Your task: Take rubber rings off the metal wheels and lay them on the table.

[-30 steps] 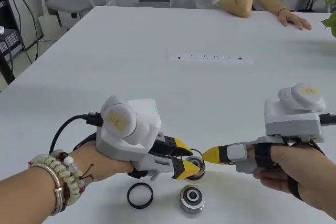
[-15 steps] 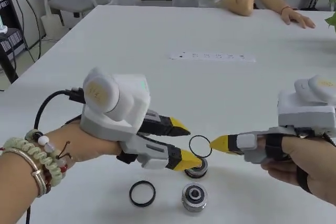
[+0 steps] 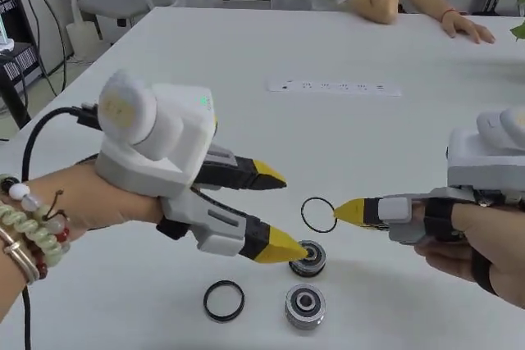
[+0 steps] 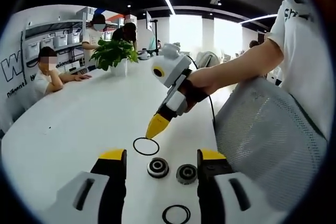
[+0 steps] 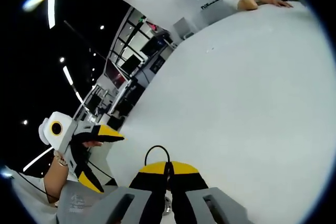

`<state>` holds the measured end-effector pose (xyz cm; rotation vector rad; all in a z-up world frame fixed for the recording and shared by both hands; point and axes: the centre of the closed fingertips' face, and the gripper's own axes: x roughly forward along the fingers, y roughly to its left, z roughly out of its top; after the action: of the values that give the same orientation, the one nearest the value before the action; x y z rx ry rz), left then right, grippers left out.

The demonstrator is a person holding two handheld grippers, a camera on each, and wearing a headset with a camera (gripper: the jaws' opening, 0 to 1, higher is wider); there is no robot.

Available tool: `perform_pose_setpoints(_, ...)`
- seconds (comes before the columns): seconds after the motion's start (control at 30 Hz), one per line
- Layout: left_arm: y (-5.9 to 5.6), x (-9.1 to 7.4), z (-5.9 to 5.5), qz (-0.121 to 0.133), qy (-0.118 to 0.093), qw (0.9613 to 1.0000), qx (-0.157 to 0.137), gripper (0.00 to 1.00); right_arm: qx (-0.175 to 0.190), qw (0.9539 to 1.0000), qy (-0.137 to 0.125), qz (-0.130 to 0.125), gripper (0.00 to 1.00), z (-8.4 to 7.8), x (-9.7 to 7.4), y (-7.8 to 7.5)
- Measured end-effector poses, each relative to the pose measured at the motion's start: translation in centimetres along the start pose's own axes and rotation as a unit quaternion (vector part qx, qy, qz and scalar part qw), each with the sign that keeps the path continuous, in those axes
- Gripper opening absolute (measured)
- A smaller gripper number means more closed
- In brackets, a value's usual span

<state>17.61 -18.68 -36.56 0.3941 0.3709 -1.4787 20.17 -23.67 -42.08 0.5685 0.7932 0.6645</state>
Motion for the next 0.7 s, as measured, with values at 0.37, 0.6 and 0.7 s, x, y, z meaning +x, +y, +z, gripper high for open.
perform_pose_setpoints(0.37,0.2,-4.8,0.6,0.050,-0.006,0.9986,0.015,0.63,-0.017,0.9998,0.001,0.005,0.00,0.3,0.0,0.6)
perform_pose_setpoints(0.6,-0.5,-6.4,-0.2,0.073,0.001,0.9972,0.015,0.69,-0.023,0.9997,0.003,0.010,0.00,0.3,0.1,1.0)
perform_pose_setpoints(0.7,-0.9,-6.8,-0.3,0.081,-0.001,0.9966,0.013,0.70,-0.025,0.9996,0.005,0.012,0.00,0.2,0.1,1.2)
